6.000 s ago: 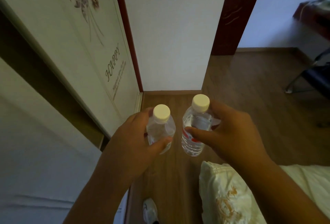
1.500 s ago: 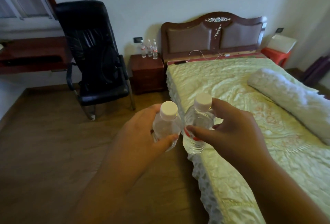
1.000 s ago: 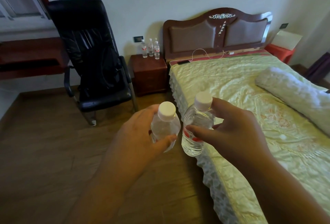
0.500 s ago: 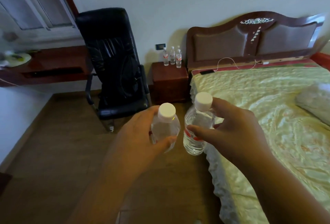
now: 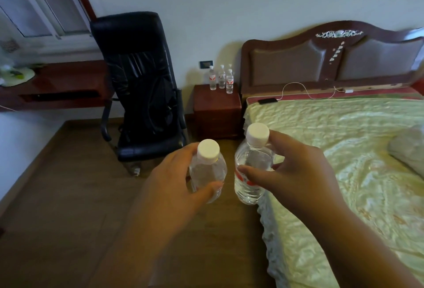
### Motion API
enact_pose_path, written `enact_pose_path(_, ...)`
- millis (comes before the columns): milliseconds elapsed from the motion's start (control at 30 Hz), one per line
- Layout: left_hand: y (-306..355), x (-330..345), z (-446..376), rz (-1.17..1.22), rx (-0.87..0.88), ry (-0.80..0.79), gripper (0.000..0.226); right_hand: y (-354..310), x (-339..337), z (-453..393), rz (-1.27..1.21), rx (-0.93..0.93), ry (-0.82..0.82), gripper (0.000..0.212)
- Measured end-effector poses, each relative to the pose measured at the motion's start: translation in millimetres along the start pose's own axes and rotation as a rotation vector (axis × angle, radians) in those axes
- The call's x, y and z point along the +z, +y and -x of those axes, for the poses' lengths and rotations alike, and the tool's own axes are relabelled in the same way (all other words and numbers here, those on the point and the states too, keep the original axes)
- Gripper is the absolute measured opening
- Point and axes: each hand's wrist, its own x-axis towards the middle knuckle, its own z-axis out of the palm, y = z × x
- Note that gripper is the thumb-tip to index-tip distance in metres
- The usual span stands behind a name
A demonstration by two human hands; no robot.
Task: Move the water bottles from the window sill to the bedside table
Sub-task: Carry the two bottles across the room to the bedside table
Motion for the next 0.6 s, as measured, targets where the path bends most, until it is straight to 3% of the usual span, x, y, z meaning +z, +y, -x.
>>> enact_pose_path(600,-44.4,2.1,-182.6,0.032,0.123,-0.113,0.075,4.4,32.0,-135.1,0.113,0.180,0.086,0.059)
